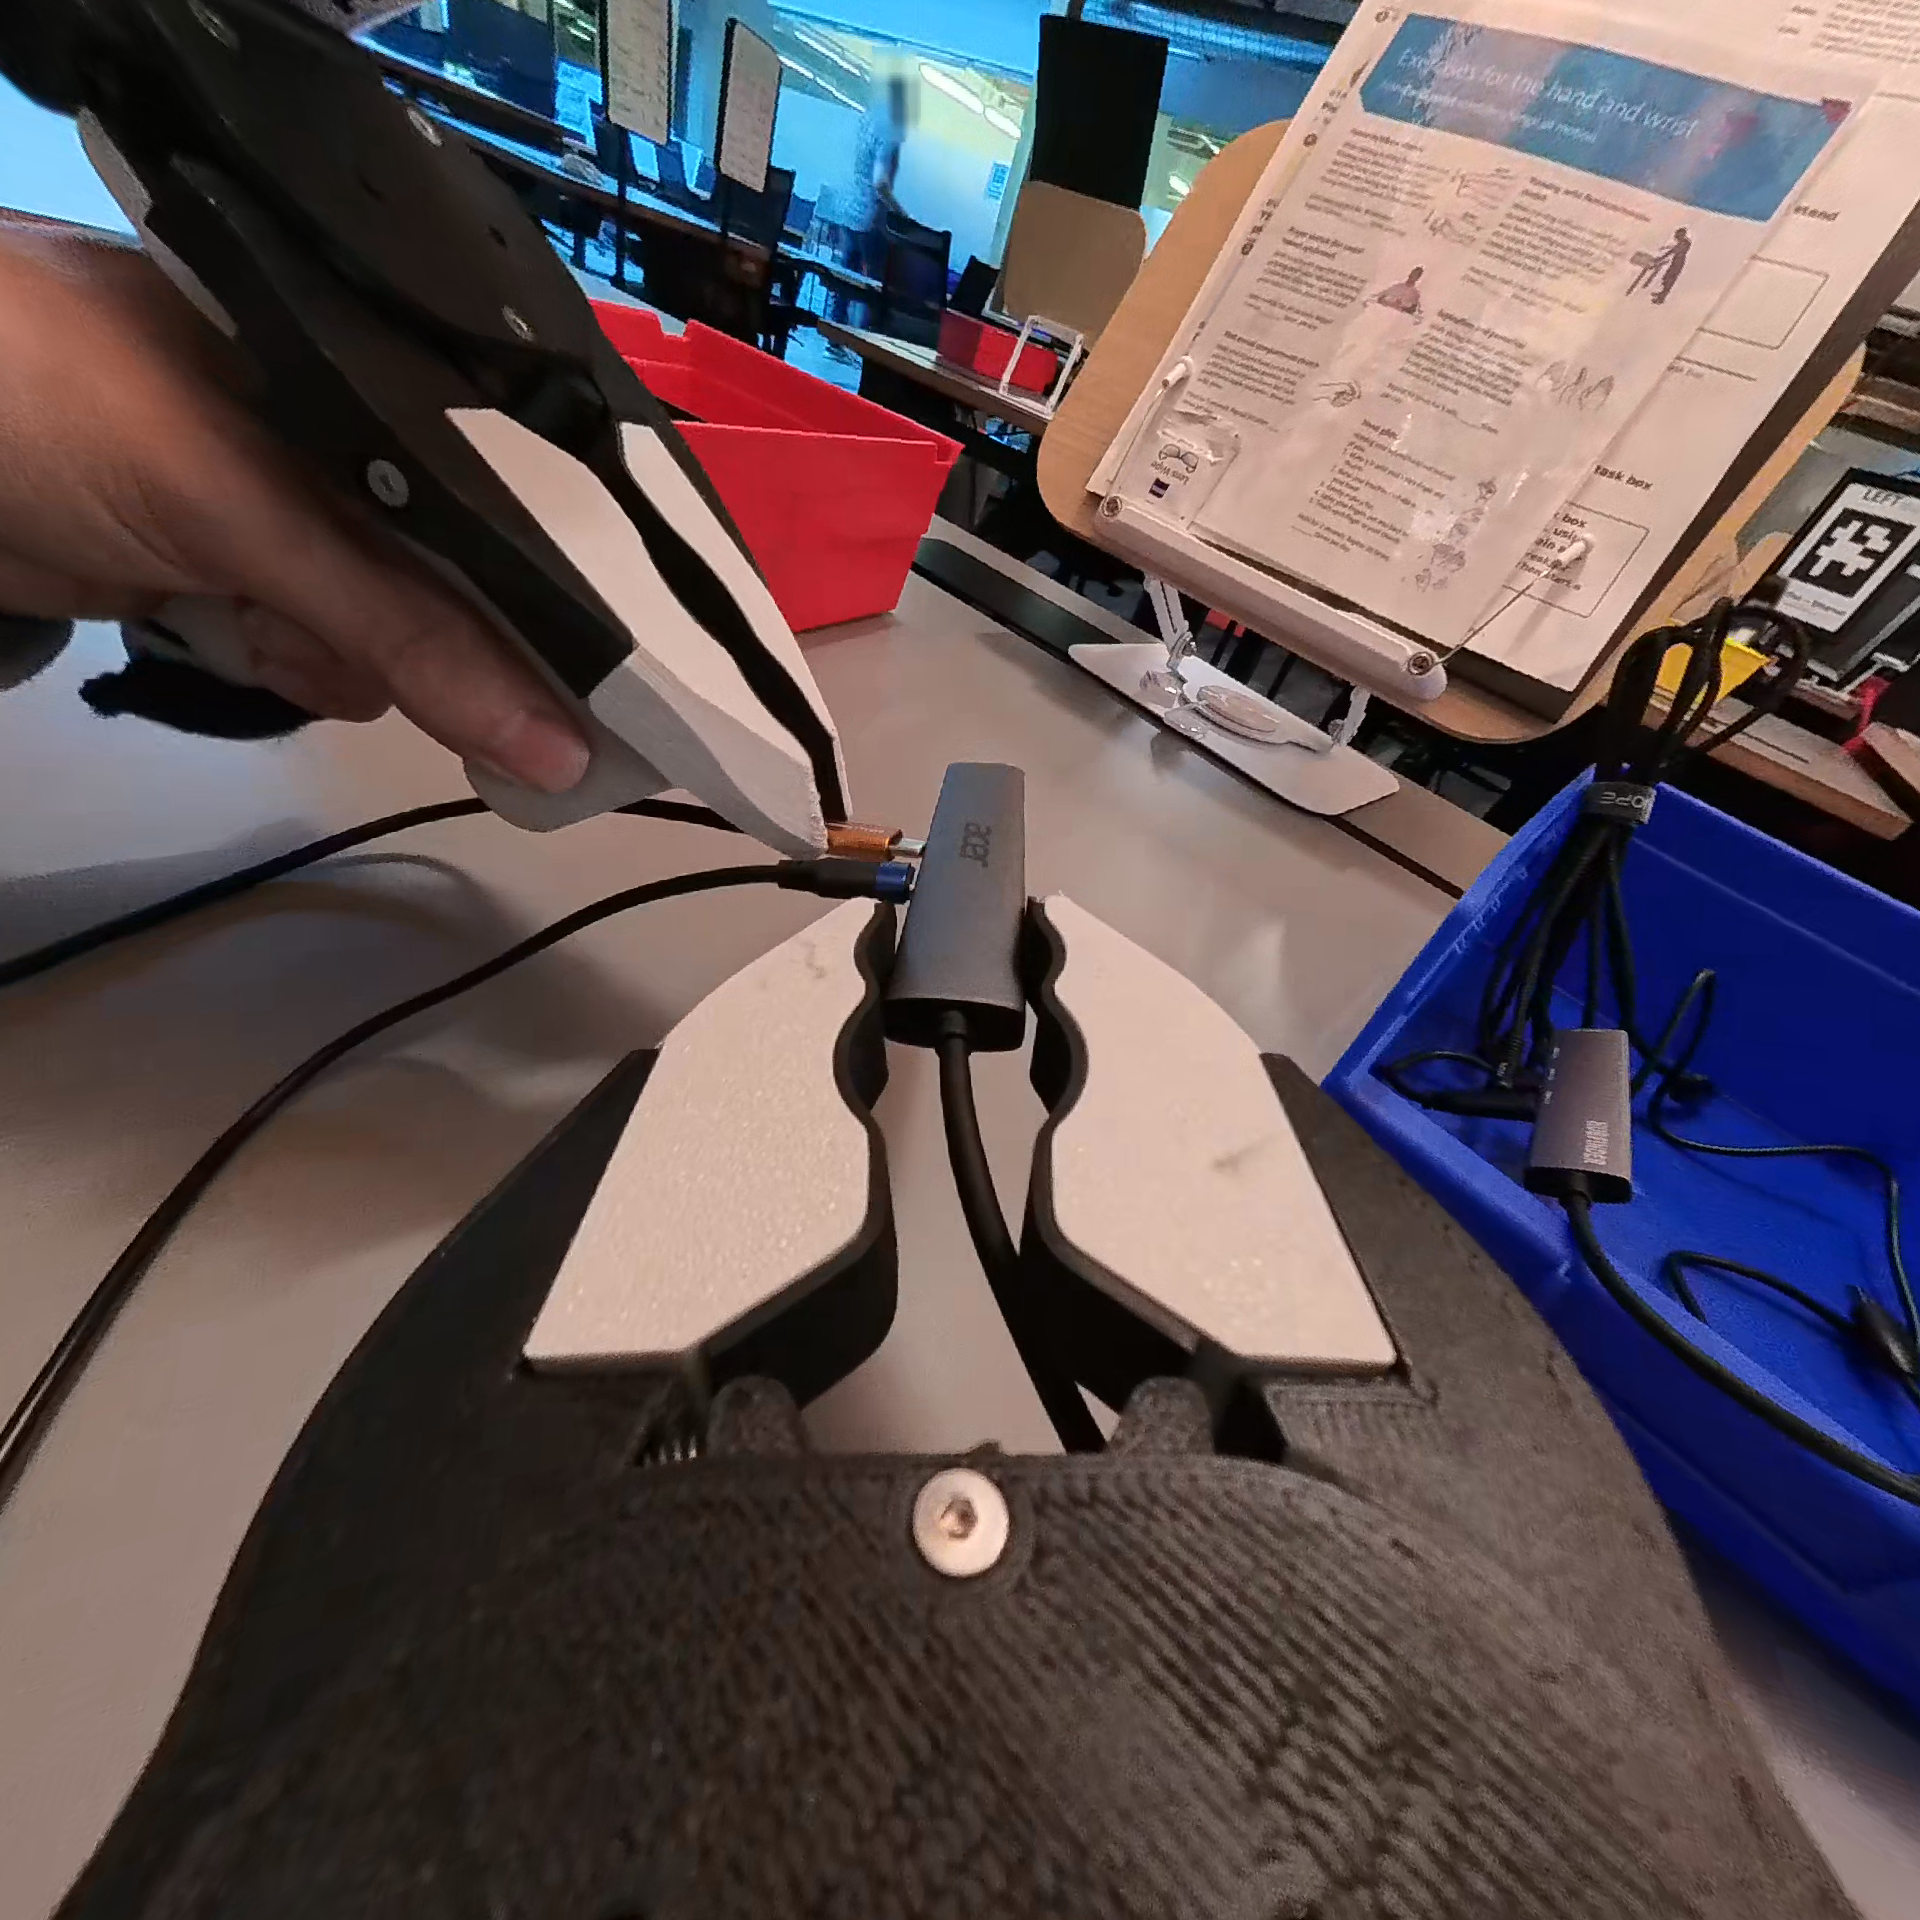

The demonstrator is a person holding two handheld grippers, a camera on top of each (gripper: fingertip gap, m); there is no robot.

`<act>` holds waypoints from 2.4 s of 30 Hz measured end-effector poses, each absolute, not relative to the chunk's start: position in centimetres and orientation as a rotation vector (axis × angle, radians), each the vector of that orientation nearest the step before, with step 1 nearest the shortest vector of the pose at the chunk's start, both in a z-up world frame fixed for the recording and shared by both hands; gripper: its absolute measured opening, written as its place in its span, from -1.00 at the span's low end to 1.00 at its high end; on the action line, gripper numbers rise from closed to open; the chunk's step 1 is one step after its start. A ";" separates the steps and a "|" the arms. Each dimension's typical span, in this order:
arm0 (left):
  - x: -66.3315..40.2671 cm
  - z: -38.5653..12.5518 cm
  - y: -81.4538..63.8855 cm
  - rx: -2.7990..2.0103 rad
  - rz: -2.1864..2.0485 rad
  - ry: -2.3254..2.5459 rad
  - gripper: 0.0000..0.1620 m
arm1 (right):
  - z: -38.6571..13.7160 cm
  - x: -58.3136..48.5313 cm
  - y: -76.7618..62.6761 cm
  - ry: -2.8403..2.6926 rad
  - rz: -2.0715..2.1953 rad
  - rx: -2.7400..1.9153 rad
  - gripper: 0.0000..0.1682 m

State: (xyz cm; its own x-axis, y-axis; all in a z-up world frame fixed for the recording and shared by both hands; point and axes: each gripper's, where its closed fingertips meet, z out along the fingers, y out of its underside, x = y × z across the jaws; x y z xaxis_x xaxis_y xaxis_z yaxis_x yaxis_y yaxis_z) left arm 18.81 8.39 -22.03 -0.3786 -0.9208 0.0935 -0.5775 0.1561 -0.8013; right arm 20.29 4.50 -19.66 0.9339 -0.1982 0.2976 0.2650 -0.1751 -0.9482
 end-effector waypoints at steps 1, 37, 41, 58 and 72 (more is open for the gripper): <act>18.8 -22.1 8.3 -1.424 -1.099 2.026 -0.86 | -19.7 20.2 4.5 -0.055 -0.412 -1.697 -0.71; 20.6 -20.6 7.5 -1.235 -1.112 1.799 -0.87 | -19.3 21.3 4.2 0.040 -0.310 -1.678 -0.69; 20.8 -21.1 7.3 -1.241 -1.111 1.797 -0.87 | -19.4 21.1 4.3 0.026 -0.314 -1.685 -0.69; 20.9 -20.4 8.8 -1.239 -1.040 1.743 -0.68 | -19.1 23.2 3.8 0.152 -0.379 -1.665 -0.71; 20.1 -14.6 14.1 -1.227 -1.334 1.357 -0.19 | 1.7 30.5 -1.6 0.092 -0.734 -1.552 -0.71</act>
State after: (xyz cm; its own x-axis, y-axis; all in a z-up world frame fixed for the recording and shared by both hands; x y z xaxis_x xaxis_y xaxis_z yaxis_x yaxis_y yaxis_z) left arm 20.11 14.09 -14.57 -0.1583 -0.9854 0.0624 -0.0792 -0.0503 -0.9956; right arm 30.53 -1.58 1.73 0.7875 -0.4775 0.3896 0.3668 -0.1449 -0.9189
